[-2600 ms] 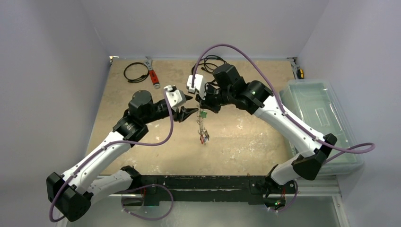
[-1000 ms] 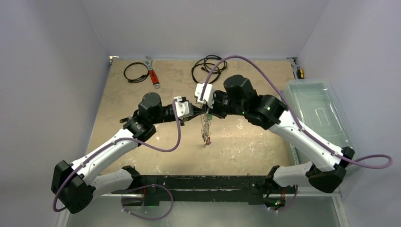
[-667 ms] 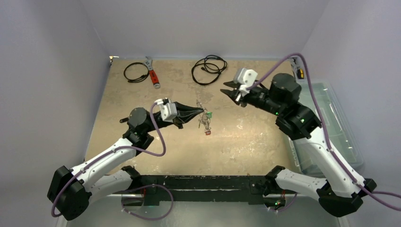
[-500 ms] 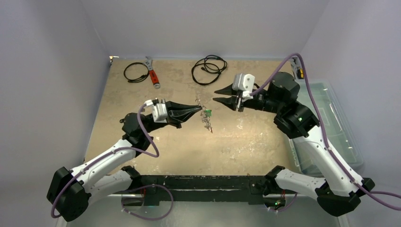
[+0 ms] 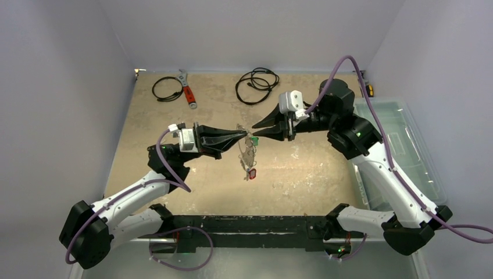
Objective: Put the keys on the keyring
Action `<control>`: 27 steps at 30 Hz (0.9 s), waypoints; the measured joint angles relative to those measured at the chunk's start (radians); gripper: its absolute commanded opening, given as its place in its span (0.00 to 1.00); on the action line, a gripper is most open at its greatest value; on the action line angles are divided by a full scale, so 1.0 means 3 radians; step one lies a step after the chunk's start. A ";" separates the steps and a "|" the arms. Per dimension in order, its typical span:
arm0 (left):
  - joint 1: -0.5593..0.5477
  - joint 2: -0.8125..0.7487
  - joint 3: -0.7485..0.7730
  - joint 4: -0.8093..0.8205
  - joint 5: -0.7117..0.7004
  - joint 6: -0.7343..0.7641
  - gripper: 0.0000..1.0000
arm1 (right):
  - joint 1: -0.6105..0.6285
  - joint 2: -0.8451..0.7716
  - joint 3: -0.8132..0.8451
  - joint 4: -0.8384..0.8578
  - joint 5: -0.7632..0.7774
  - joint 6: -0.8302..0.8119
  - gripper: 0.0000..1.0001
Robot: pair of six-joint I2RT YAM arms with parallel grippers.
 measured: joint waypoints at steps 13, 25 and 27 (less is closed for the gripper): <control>0.0000 0.0046 0.0000 0.0090 0.0020 -0.0048 0.00 | -0.0001 0.0067 0.0005 0.0104 -0.0072 0.0109 0.31; 0.0004 0.0085 -0.0036 0.0134 0.0018 -0.0061 0.00 | 0.0000 0.0244 0.0005 0.0126 -0.0098 0.0161 0.00; 0.0004 0.0092 -0.0043 0.0144 0.0015 -0.0060 0.00 | -0.0004 0.0252 0.0005 0.0111 -0.0109 0.0160 0.00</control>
